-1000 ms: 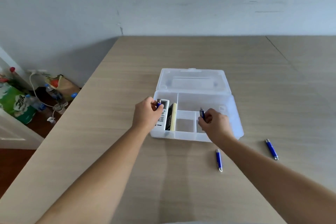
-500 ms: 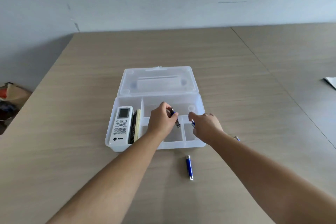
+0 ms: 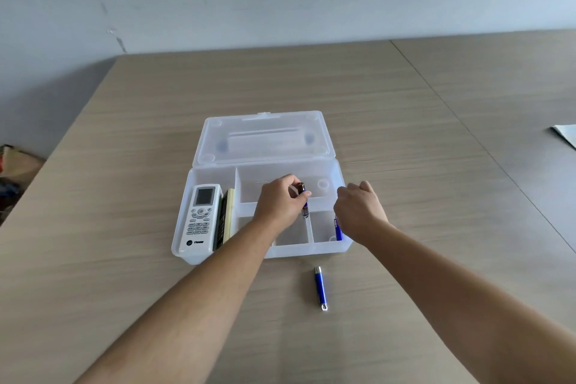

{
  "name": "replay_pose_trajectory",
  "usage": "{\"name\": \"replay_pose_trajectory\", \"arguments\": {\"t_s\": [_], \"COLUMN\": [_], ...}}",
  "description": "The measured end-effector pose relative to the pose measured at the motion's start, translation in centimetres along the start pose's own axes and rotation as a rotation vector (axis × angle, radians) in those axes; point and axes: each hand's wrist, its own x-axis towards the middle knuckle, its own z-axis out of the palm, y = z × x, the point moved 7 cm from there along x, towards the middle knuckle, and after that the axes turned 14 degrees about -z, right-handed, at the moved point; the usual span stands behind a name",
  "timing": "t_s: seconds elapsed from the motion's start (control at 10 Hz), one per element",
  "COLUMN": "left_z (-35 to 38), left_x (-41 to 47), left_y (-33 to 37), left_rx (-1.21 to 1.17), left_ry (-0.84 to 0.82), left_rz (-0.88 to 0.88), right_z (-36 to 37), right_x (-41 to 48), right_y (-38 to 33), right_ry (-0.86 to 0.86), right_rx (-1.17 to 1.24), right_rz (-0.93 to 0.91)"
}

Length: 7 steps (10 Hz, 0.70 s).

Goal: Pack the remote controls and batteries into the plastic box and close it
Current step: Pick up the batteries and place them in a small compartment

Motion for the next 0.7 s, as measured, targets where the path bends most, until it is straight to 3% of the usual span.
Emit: {"name": "replay_pose_trajectory", "arguments": {"t_s": [0.1,0.3,0.4,0.5,0.7], "left_z": [1.4,6.7,9.2,10.8,11.9], "left_x": [-0.3,-0.7,-0.4,-0.3,0.4], "left_y": [2.0,2.9,1.9,1.8,1.4], "left_rx": [0.043,0.306,0.422,0.375,0.464], "left_ry": [-0.026,-0.083,-0.118,-0.184,-0.234], "left_rz": [0.034,-0.112,-0.166,-0.177,-0.198], "right_z": [-1.0,-0.4,1.3,4.4,5.4], "right_x": [-1.9,-5.6,-6.2,-6.8,-7.0], "right_y": [1.8,3.3,4.4,4.3,3.6], "right_ry": [0.221,0.417,0.372,0.208,0.162], "right_rx": [0.188,0.517,0.762,1.166,1.311], "right_rz": [0.093,0.261,0.405,0.547,0.540]}}
